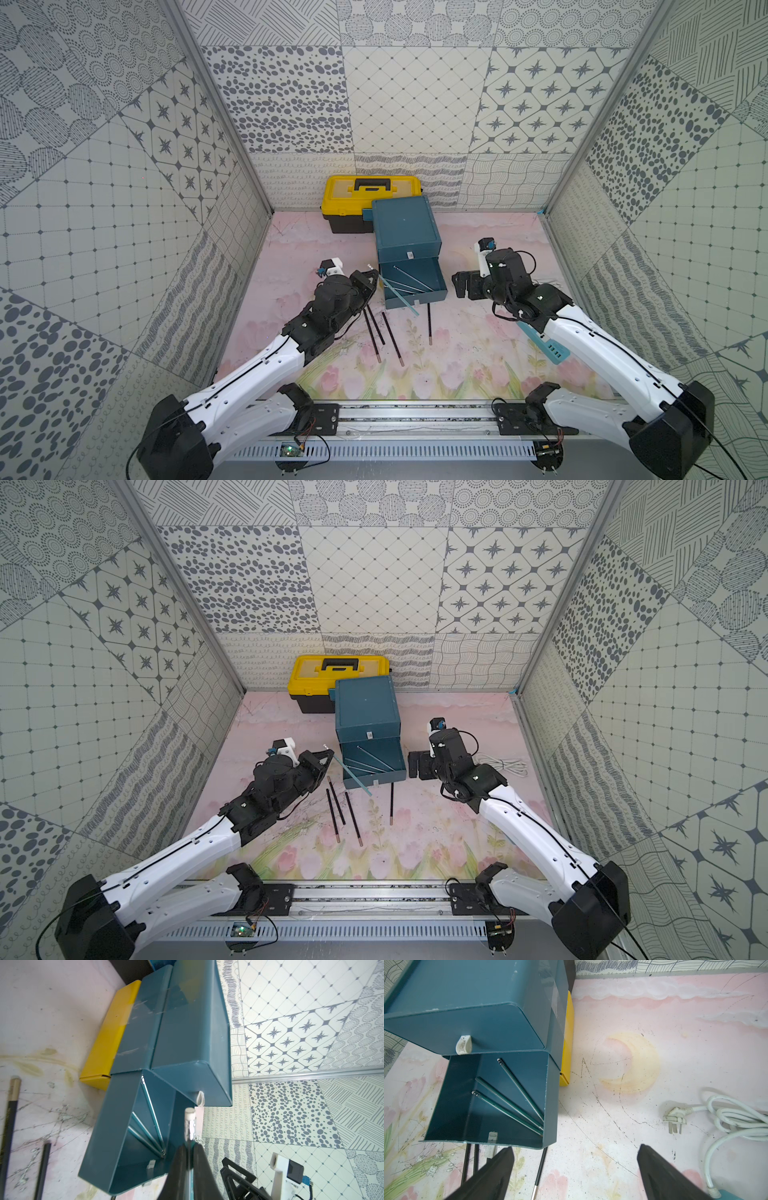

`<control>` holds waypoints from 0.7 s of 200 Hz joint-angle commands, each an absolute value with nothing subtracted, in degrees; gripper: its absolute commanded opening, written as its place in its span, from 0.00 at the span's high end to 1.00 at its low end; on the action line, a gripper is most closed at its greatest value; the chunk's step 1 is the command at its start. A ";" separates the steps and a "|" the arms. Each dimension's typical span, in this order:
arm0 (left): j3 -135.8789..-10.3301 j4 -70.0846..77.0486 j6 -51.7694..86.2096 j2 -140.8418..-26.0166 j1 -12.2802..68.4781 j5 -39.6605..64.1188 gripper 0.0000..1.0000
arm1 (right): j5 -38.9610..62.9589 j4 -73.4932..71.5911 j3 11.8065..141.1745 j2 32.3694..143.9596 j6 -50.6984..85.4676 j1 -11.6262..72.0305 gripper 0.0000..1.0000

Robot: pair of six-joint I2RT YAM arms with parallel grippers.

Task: Please place the pencils in the drawer according to their color
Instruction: Place the pencil in the drawer.

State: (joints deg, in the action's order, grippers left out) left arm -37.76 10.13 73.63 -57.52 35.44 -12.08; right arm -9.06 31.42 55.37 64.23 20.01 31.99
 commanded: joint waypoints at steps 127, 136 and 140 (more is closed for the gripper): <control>-39.11 44.47 51.11 -70.73 51.53 -53.48 1.00 | -8.51 28.83 54.49 63.07 20.13 31.68 0.01; -38.47 46.67 49.30 -71.06 52.30 -55.57 1.00 | -8.25 28.85 54.40 63.10 20.05 31.64 0.01; -38.22 47.29 48.33 -71.25 52.68 -56.56 1.00 | -8.14 28.83 54.40 63.08 20.04 31.64 0.01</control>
